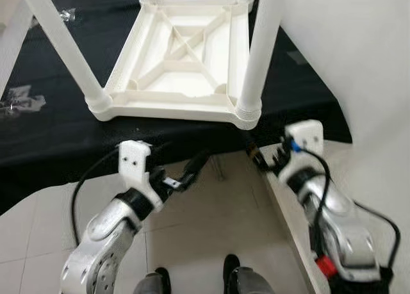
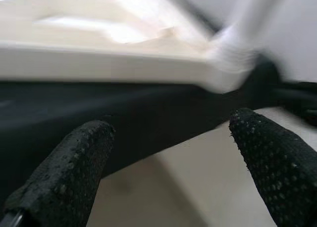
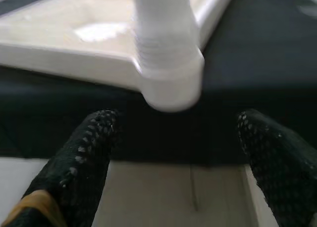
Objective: Building children table
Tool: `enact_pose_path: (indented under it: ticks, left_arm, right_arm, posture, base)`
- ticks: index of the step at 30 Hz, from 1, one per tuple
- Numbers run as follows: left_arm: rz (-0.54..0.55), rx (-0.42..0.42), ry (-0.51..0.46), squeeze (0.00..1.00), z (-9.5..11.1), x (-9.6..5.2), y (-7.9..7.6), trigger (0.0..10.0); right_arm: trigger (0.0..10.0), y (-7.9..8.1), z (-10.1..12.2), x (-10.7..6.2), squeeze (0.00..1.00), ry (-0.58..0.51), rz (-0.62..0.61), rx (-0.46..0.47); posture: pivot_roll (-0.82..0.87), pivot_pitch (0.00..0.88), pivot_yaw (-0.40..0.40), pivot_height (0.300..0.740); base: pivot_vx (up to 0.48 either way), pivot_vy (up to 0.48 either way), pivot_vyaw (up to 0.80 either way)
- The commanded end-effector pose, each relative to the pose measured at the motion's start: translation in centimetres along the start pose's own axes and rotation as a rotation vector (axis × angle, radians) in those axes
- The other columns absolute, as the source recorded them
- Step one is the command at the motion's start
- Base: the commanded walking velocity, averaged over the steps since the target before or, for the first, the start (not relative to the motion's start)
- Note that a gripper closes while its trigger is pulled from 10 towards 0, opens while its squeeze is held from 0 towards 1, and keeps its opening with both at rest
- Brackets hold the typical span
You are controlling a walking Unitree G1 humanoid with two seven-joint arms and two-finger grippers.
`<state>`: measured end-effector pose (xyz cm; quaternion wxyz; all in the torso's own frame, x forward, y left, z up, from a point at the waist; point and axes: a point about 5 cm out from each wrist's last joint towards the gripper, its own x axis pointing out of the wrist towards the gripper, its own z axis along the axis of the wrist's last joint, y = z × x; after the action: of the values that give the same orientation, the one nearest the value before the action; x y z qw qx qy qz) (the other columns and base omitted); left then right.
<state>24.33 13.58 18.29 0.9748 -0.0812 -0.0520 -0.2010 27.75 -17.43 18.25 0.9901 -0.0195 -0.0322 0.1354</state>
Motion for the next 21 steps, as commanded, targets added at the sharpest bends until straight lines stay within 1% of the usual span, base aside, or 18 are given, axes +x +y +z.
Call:
enact_pose_path:
  ticks: [1,2,3,4,5,6,7,8,9,10,12,13,14,15,16,19,20,21]
  left_arm:
    - [0.109,0.041,0.077,0.0,-1.2,-1.3,1.2,10.0]
    - [0.171,0.083,0.13,0.0,-2.2,-2.4,1.8,10.0]
    - [0.219,0.103,0.184,0.0,-3.2,-3.8,2.2,10.0]
    - [0.219,0.103,0.184,0.0,-3.2,-3.8,2.2,10.0]
    - [0.253,0.126,0.224,0.0,-4.3,-5.3,2.2,10.0]
    - [0.269,0.135,0.245,0.0,-4.9,-6.2,2.1,10.0]
    - [0.269,0.135,0.245,0.0,-4.9,-6.2,2.1,10.0]
    - [0.267,0.141,0.269,0.0,-6.0,-7.2,1.5,10.0]
    - [0.265,0.143,0.29,0.0,-7.1,-8.0,0.8,10.0]
    - [0.265,0.143,0.29,0.0,-7.1,-8.0,0.8,10.0]
    - [0.262,0.141,0.311,0.0,-8.4,-8.6,0.1,10.0]
    - [0.262,0.141,0.311,0.0,-8.4,-8.6,0.1,10.0]
    - [0.277,0.134,0.316,0.0,-9.0,-8.5,0.2,10.0]
    - [0.288,0.129,0.318,0.0,-9.3,-8.4,0.4,10.0]
    - [0.283,0.12,0.319,0.0,-9.9,-8.1,0.3,10.0]
    - [0.277,0.114,0.32,0.0,-10.2,-7.9,0.1,10.0]
    - [0.267,0.108,0.324,0.0,-10.7,-7.6,0.0,10.0]
    - [0.267,0.108,0.324,0.0,-10.7,-7.6,0.0,10.0]
  right_arm:
    - [10.0,-0.1,-0.9,-1.0,0.0,0.014,-0.012,0.029]
    - [10.0,-0.1,-2.0,-1.9,0.0,0.045,-0.034,0.052]
    - [10.0,0.1,-3.3,-2.8,0.0,0.089,-0.046,0.056]
    - [10.0,0.1,-3.3,-2.8,0.0,0.089,-0.046,0.056]
    - [10.0,0.3,-4.5,-3.9,0.0,0.125,-0.048,0.062]
    - [10.0,0.4,-5.3,-4.6,0.0,0.145,-0.047,0.062]
    - [10.0,0.4,-5.3,-4.6,0.0,0.145,-0.047,0.062]
    - [10.0,0.6,-6.5,-5.8,0.0,0.19,-0.042,0.056]
    - [10.0,0.9,-7.5,-6.7,0.0,0.222,-0.035,0.073]
    - [10.0,0.9,-7.5,-6.7,0.0,0.222,-0.035,0.073]
    - [10.0,1.3,-8.7,-7.5,0.0,0.255,-0.028,0.095]
    - [10.0,1.3,-8.7,-7.5,0.0,0.255,-0.028,0.095]
    - [10.0,1.3,-9.1,-7.4,0.0,0.261,-0.029,0.106]
    - [10.0,1.3,-9.4,-7.2,0.0,0.265,-0.03,0.111]
    - [10.0,1.2,-9.7,-6.9,0.0,0.266,-0.031,0.107]
    - [10.0,1.2,-9.9,-6.6,0.0,0.266,-0.031,0.104]
    - [10.0,1.4,-10.2,-6.3,0.0,0.269,-0.018,0.094]
    - [10.0,1.4,-10.2,-6.3,0.0,0.269,-0.018,0.094]
  posture:
    - [-0.04,0.233,0.025,0.74]
    - [-0.04,0.22,0.025,0.74]
    - [-0.03,0.198,0.016,0.74]
    - [-0.03,0.198,0.016,0.74]
    - [-0.02,0.171,0.001,0.74]
    - [-0.02,0.171,0.001,0.74]
    - [-0.02,0.171,0.001,0.74]
    - [-0.02,0.108,-0.019,0.74]
    - [-0.02,0.078,-0.029,0.74]
    - [-0.02,0.078,-0.029,0.74]
    - [-0.02,0.062,-0.032,0.74]
    - [-0.02,0.062,-0.032,0.74]
    - [-0.02,0.013,-0.054,0.74]
    - [-0.02,0.013,-0.054,0.74]
    - [0.0,0.0,-0.082,0.74]
    - [0.0,0.0,-0.082,0.74]
    - [0.01,0.0,-0.101,0.74]
    - [0.01,0.0,-0.101,0.74]
  base:
    - [0.0,0.0,0.0]
    - [0.0,0.0,0.0]
    - [0.0,0.0,0.0]
    - [0.0,0.0,0.0]
    - [0.0,0.0,0.0]
    - [0.0,0.0,0.0]
    - [0.0,0.0,0.0]
    - [0.0,0.0,0.0]
    - [0.0,0.0,0.0]
    - [0.0,0.0,0.0]
    - [0.0,0.0,0.0]
    - [0.0,0.0,0.0]
    - [0.0,0.0,0.0]
    - [0.0,0.0,0.0]
    - [0.0,0.0,0.0]
    - [0.0,0.0,0.0]
    - [0.0,0.0,0.0]
    - [0.0,0.0,0.0]
